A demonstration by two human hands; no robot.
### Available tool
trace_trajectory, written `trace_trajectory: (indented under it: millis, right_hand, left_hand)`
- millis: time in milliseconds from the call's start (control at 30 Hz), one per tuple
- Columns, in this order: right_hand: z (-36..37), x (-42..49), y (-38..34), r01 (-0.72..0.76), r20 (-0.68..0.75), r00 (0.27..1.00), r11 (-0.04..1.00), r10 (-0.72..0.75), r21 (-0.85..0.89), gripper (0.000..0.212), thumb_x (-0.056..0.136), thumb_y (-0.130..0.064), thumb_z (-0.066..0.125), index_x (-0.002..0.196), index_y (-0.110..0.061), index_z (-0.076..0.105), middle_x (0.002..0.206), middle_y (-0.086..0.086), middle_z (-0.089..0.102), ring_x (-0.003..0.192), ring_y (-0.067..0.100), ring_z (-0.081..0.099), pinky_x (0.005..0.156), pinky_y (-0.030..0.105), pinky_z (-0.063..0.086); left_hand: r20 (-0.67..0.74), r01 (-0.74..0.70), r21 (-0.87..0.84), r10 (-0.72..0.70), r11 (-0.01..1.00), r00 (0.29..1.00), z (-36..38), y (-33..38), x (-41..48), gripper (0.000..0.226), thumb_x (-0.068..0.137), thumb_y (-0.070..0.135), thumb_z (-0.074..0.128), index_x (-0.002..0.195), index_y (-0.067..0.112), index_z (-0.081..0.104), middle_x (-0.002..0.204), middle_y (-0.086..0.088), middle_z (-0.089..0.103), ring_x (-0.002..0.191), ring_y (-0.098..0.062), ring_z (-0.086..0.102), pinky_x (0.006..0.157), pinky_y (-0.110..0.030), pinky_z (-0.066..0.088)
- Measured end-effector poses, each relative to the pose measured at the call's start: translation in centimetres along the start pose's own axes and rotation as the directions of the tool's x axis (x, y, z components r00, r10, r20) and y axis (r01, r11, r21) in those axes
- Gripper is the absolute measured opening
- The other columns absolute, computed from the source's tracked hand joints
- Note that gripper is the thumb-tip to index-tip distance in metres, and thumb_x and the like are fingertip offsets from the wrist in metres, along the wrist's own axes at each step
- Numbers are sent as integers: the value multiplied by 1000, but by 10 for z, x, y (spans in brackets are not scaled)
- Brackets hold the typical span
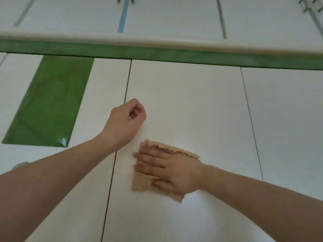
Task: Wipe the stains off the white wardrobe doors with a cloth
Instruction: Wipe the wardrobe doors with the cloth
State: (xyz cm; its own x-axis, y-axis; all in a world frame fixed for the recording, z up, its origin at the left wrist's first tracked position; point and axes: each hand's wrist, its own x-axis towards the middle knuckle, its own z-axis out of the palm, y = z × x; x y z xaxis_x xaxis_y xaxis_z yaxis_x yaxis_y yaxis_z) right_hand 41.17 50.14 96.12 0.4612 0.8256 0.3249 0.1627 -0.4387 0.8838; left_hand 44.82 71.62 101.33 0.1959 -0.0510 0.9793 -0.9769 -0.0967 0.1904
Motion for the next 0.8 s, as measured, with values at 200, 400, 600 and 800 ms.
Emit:
trace_trajectory:
  millis: [200,400,600,800]
  right_hand:
    - [-78,-128,168,-830,-178,555,554,812,-65,79,97,-54,7,161,-13,27,169,21,19,156,38,18,126,51,11]
    - [-56,-46,152,-714,-253,672,699,696,27,66,107,-42,42,164,-17,21,173,12,14,160,31,4,130,47,2]
    - [-32,-158,98,-24,-28,999,997,22,-76,58,107,-42,40,161,-21,33,172,1,20,161,22,10,130,38,10]
    - [-102,-207,281,-835,-209,548,543,810,-87,86,95,-72,0,166,-23,5,174,3,-2,161,23,-5,127,36,-9]
  left_hand:
    - [0,-44,16,44,999,999,28,26,6,12,91,9,57,84,16,64,77,-2,65,68,-11,55,62,-17,44]
    - [-107,-104,7,104,995,989,96,67,28,10,94,9,56,89,10,65,83,5,62,68,0,49,63,-8,39]
    - [-177,-156,-25,149,987,973,154,98,34,10,94,8,55,90,7,64,82,9,60,67,4,49,65,-9,39]
    - [-236,-164,-157,124,974,964,186,128,51,11,93,9,56,90,8,66,81,9,62,79,-8,57,67,-11,42]
